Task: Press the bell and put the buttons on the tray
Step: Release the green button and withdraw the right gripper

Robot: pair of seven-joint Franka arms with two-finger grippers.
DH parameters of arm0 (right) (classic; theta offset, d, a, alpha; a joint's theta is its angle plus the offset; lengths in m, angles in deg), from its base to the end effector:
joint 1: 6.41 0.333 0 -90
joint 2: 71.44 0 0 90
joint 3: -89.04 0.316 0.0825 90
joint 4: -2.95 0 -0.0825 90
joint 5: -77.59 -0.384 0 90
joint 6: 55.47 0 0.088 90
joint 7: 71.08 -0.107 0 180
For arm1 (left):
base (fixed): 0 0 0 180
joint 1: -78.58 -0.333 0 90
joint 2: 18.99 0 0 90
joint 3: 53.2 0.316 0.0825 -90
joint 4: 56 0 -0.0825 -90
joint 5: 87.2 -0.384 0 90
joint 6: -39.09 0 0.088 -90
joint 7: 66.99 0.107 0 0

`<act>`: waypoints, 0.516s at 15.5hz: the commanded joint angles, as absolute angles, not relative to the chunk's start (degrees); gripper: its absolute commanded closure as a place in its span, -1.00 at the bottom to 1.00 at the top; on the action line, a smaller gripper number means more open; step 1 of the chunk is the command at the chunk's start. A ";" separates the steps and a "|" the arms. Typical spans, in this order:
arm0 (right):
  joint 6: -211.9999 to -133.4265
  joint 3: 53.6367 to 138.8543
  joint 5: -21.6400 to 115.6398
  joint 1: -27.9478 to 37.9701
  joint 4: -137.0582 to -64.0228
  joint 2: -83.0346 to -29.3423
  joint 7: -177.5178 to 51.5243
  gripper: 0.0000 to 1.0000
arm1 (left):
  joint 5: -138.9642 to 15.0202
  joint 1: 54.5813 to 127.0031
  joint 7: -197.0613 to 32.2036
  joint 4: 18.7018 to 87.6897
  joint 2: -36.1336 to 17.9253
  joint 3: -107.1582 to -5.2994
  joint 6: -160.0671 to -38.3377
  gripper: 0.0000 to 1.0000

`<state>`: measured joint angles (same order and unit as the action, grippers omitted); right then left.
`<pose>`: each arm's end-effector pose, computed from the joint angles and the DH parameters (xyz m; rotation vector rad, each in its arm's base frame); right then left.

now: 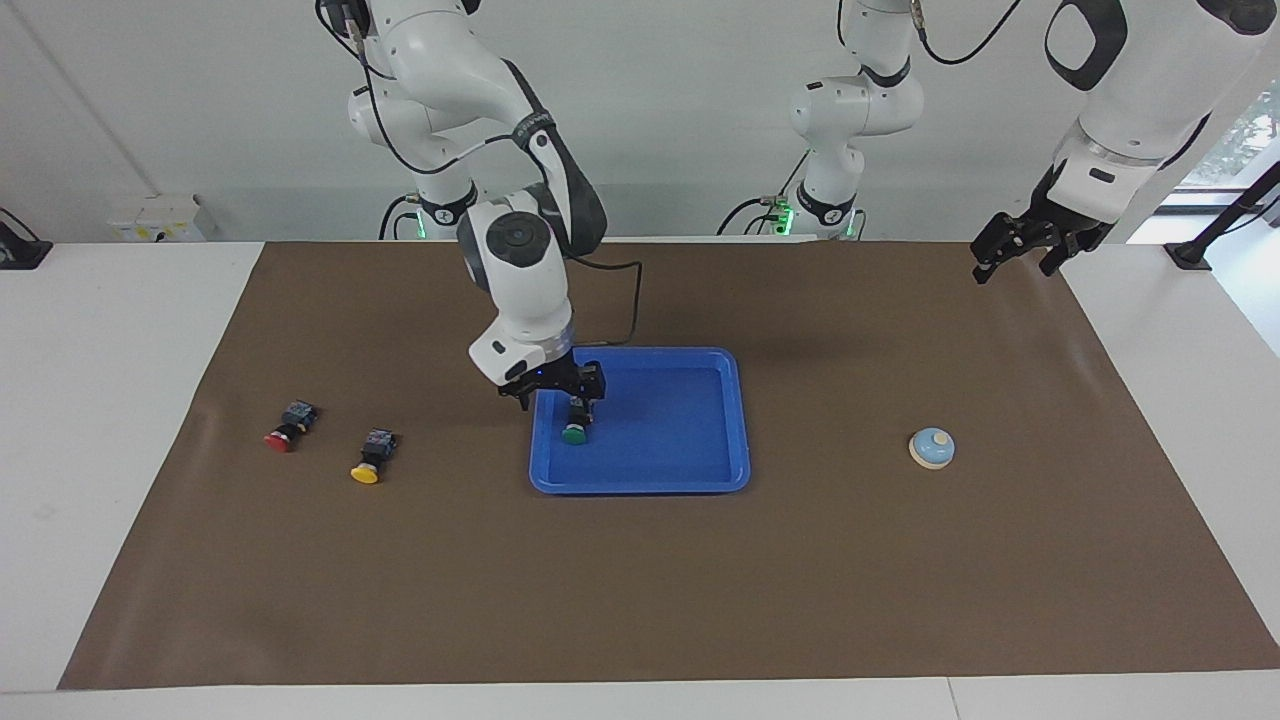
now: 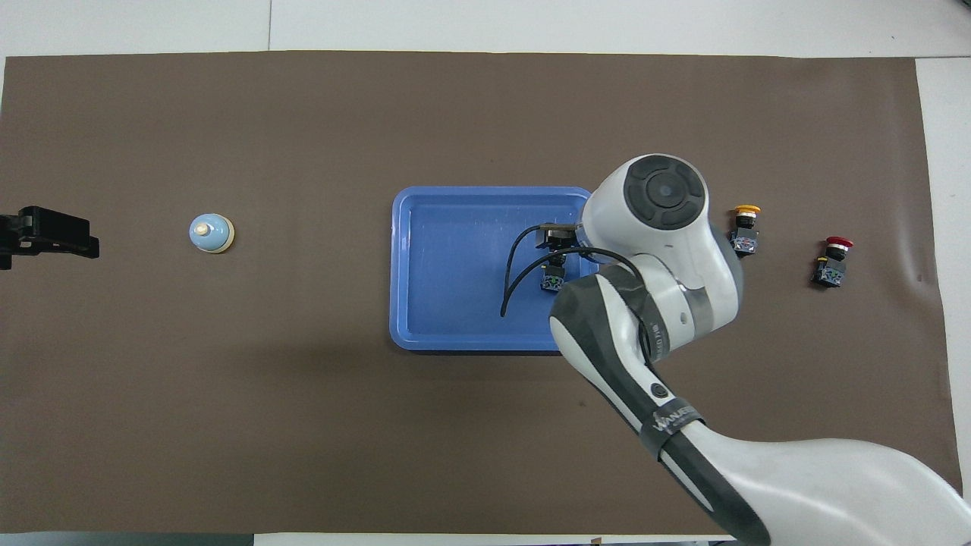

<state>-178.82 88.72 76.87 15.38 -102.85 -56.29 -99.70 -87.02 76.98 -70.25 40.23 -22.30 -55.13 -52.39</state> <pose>0.5827 0.2299 0.3865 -3.1084 0.2043 -0.0531 0.5371 -0.0039 0.6069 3.1399 0.0806 -0.0396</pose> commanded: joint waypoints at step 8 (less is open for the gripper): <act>-174.29 88.96 78.11 -2.45 -106.02 -61.33 -82.87 -1.00 | -87.11 77.26 -69.89 40.94 -23.03 -54.78 -52.23 -1.00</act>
